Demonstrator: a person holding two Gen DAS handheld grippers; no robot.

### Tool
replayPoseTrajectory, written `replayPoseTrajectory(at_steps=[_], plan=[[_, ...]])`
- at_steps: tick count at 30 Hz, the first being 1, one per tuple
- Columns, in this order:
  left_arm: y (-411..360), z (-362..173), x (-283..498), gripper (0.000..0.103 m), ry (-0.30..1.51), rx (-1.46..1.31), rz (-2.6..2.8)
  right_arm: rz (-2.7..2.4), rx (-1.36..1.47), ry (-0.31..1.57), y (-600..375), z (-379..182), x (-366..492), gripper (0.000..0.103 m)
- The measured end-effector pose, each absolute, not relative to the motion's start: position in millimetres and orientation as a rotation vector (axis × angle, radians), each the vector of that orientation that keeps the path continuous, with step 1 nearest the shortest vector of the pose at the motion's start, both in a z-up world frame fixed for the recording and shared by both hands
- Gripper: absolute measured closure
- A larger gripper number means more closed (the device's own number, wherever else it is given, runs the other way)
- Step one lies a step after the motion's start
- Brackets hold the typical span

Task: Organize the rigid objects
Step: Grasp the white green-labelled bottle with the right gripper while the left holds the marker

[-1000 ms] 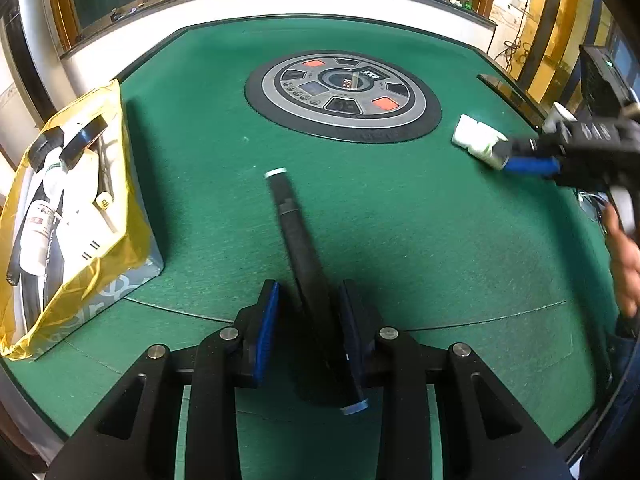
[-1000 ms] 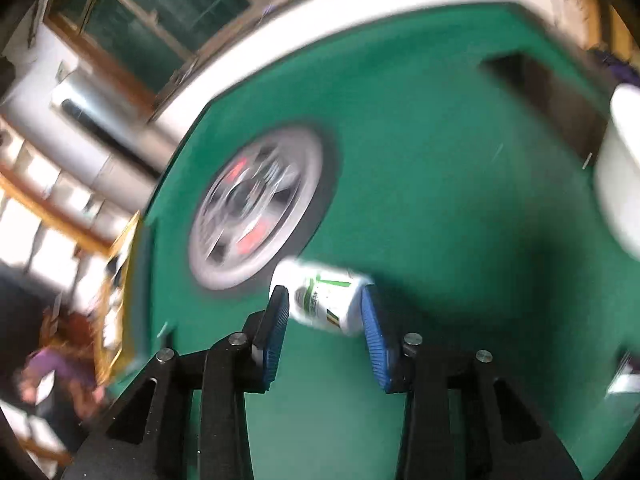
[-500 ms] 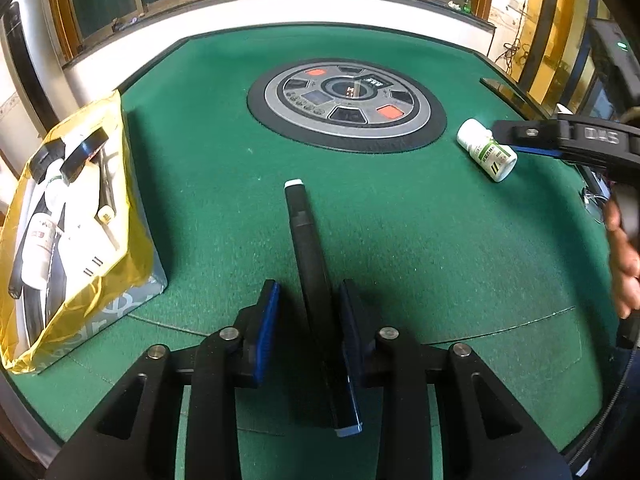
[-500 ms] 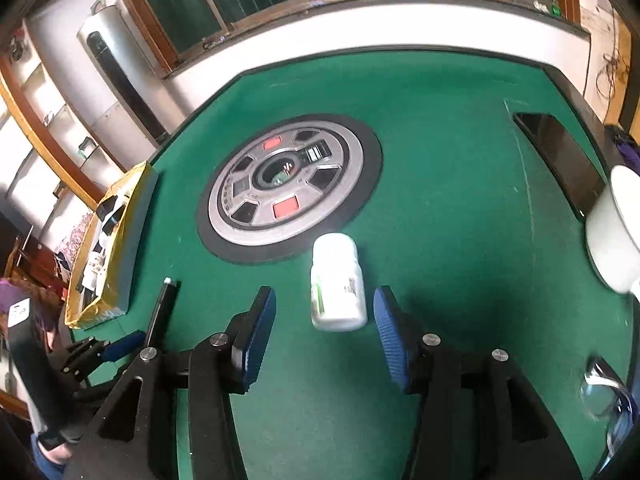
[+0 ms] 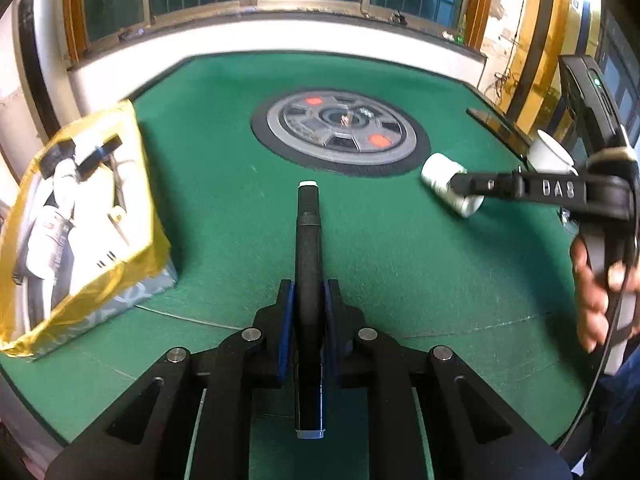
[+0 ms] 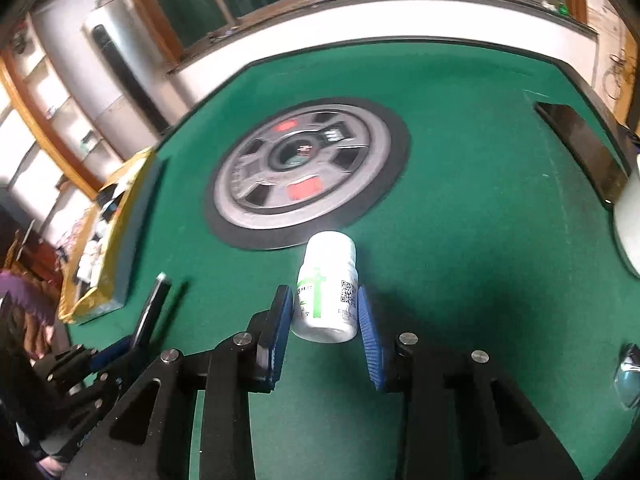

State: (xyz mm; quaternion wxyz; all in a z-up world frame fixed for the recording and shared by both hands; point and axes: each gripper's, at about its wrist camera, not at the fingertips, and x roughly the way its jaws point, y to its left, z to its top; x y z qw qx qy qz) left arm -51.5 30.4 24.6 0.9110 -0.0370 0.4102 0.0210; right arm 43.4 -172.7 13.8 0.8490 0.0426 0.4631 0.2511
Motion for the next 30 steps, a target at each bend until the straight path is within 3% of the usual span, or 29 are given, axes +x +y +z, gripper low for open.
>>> replayPoseTrajectory(at_steps=[11, 30], plan=[[37, 26, -60, 0.091, 0.778, -0.055, 0.124, 0.687, -0.029, 0.863, -124, 25, -6, 0.074], [37, 22, -65, 0.091, 0.797, -0.041, 0.130, 0.685, -0.162, 0.971, -100, 4, -20, 0.073]])
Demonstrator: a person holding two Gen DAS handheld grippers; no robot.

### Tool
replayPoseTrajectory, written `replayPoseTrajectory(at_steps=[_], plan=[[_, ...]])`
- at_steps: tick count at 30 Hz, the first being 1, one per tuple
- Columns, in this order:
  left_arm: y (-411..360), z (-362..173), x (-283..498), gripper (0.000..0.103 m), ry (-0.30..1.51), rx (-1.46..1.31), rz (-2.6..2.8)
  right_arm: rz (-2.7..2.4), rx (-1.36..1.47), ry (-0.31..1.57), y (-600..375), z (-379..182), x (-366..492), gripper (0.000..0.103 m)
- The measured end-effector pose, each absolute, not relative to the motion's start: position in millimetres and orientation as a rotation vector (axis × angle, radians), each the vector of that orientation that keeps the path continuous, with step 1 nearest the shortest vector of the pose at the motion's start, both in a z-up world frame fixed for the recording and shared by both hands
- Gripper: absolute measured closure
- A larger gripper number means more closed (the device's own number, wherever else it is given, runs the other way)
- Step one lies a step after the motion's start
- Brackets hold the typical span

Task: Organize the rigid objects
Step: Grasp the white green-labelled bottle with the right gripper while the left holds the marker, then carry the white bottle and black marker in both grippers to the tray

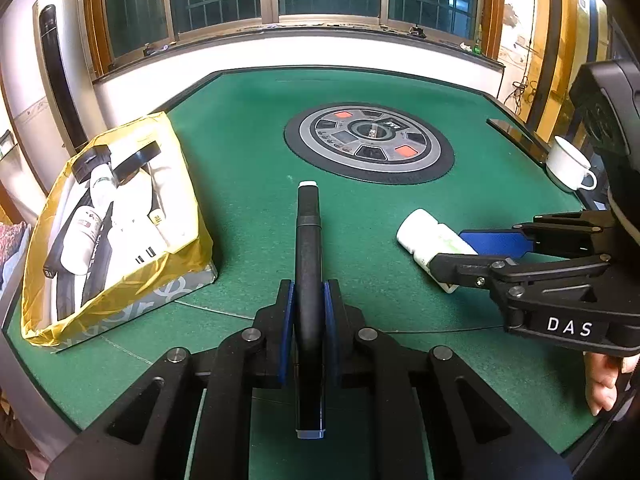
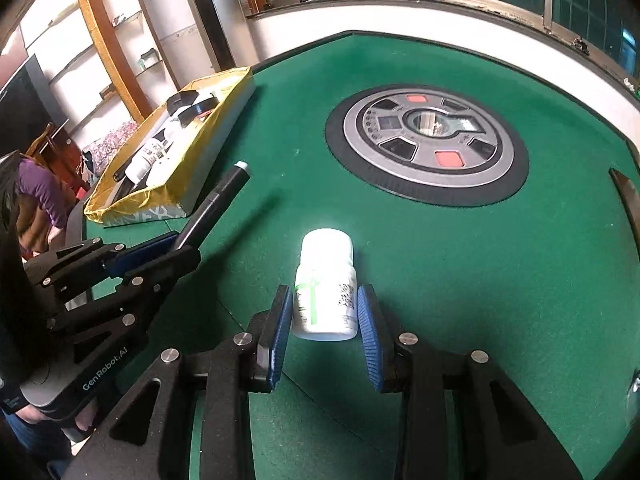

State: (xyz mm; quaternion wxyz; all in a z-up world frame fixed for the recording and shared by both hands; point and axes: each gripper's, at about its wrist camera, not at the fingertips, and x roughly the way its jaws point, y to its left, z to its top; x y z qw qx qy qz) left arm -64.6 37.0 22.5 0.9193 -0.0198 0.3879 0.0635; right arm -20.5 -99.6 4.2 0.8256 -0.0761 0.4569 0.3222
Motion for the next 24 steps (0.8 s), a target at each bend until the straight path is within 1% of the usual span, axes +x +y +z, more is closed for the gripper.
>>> replayPoseTrajectory(at_steps=[15, 24], plan=[[32, 23, -66, 0.091, 0.797, -0.032, 0.130, 0.677, -0.145, 0.985, -97, -4, -22, 0.073], [31, 29, -68, 0.091, 0.776, -0.016, 0.144, 0.705, -0.107, 0.908, -102, 13, -28, 0.073]])
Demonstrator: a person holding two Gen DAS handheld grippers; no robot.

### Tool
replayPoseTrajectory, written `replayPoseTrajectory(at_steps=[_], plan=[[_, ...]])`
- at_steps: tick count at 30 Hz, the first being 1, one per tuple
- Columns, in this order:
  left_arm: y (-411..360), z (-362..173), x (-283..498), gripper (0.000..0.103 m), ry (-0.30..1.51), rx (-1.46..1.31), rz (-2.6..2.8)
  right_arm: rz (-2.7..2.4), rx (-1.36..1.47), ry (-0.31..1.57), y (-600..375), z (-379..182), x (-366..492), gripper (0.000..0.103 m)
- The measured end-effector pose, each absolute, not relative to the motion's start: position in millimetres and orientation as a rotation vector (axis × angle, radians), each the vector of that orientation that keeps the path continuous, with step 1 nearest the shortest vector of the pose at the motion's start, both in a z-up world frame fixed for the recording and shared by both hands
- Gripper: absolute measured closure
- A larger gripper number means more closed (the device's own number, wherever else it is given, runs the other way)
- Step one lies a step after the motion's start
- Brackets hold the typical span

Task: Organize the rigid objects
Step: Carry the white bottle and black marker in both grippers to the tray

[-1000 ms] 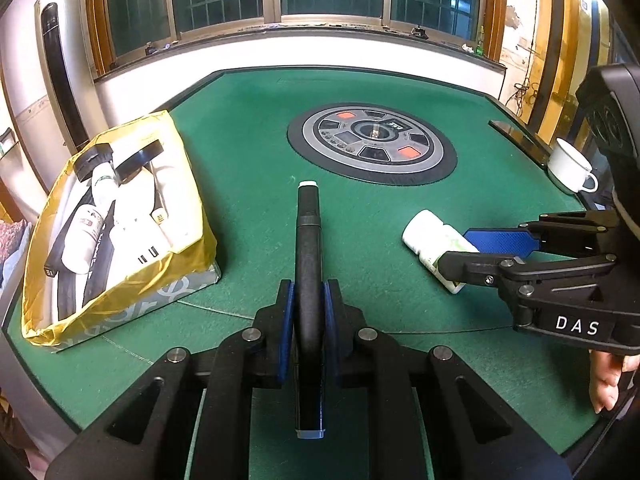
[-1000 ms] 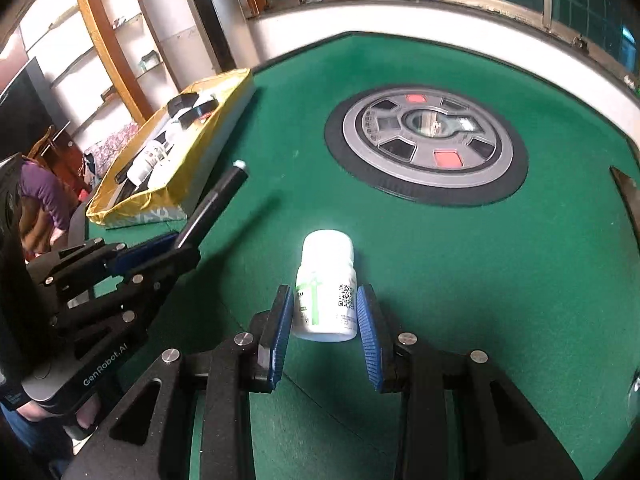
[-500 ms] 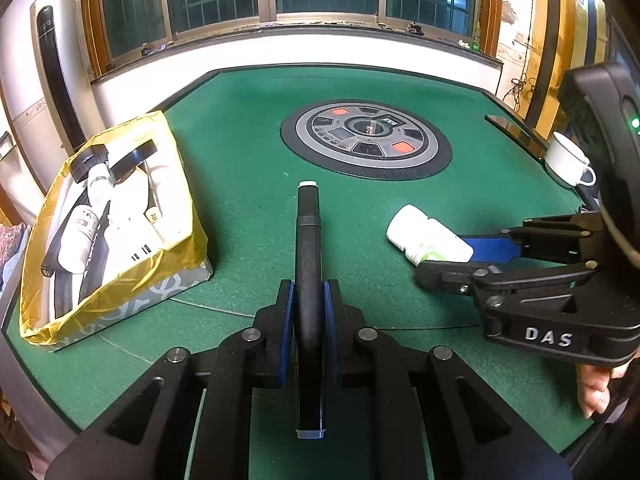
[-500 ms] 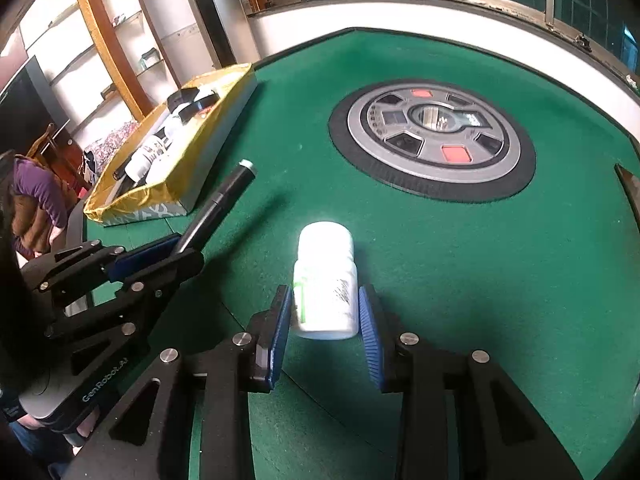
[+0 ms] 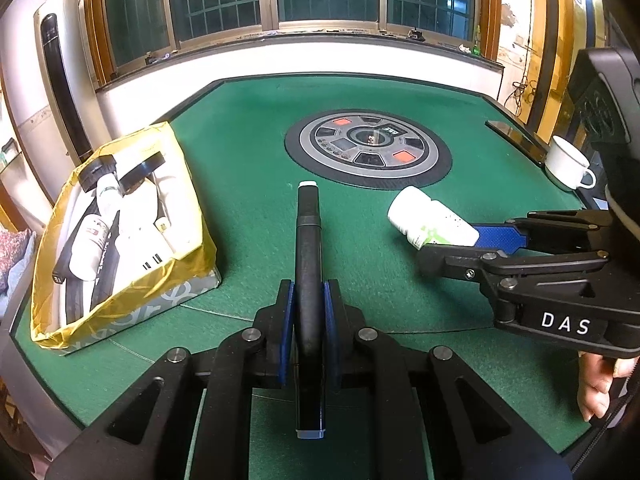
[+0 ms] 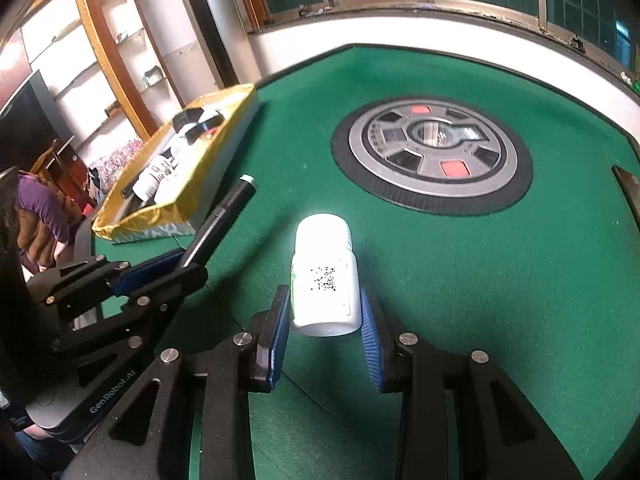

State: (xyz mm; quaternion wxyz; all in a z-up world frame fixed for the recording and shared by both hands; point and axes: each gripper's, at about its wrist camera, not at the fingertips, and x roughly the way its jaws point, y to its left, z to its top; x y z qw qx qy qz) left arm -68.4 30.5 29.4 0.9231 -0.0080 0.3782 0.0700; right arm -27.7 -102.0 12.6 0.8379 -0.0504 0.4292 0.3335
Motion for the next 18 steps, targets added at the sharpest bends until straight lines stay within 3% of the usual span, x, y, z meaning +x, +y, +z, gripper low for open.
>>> replayPoseTrajectory(at_steps=[18], plan=[[40, 47, -81, 0.091, 0.709, -0.012, 0.164, 0.725, -0.061, 0.857, -94, 27, -39, 0.073]])
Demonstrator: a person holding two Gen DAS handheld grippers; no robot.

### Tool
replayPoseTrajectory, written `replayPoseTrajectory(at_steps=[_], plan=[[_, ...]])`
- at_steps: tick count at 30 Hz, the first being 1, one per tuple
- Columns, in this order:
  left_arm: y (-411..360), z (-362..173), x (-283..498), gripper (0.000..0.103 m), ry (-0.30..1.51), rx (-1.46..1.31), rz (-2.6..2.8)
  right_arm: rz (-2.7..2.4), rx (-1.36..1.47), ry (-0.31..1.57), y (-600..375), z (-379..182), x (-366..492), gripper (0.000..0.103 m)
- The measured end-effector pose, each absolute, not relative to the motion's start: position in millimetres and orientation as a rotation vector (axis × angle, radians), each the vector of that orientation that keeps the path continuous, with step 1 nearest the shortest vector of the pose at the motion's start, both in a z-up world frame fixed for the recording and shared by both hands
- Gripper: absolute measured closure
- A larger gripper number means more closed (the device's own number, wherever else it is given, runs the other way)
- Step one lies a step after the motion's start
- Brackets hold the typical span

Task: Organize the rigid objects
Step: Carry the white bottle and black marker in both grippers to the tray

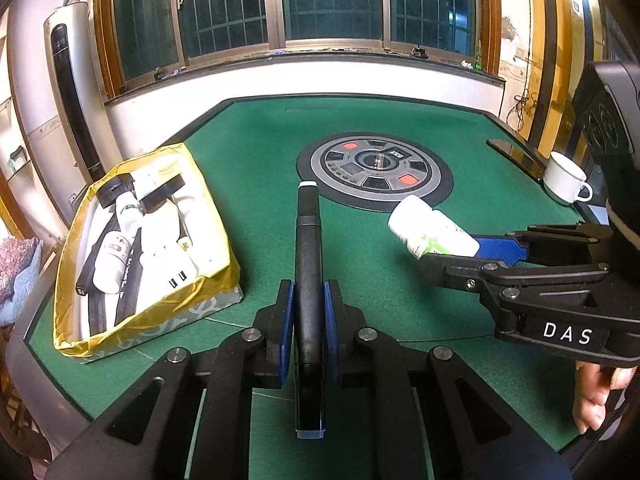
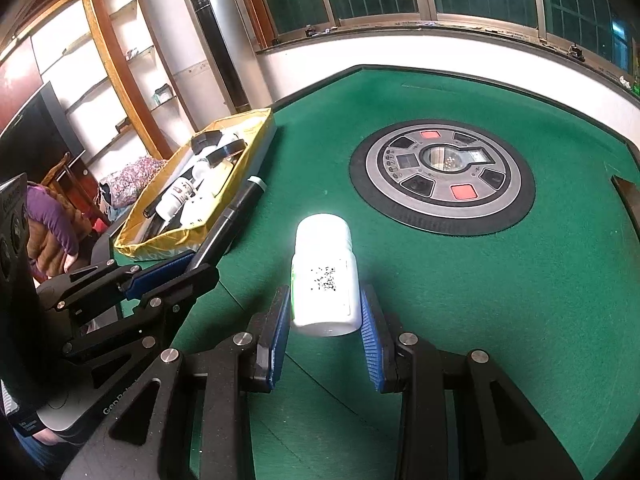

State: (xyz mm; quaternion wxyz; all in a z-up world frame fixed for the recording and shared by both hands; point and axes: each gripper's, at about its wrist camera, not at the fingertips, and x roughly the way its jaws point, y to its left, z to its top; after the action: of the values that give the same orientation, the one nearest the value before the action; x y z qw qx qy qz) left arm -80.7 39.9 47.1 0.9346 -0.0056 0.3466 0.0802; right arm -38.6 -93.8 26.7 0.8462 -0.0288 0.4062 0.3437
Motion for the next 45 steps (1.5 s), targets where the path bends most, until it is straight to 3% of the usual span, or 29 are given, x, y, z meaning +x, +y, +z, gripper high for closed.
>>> replayPoseTrajectory(at_steps=[45], plan=[[121, 79, -122, 0.091, 0.571, -0.139, 0.292, 0.850, -0.131, 0.787, 5, 54, -59, 0.073]])
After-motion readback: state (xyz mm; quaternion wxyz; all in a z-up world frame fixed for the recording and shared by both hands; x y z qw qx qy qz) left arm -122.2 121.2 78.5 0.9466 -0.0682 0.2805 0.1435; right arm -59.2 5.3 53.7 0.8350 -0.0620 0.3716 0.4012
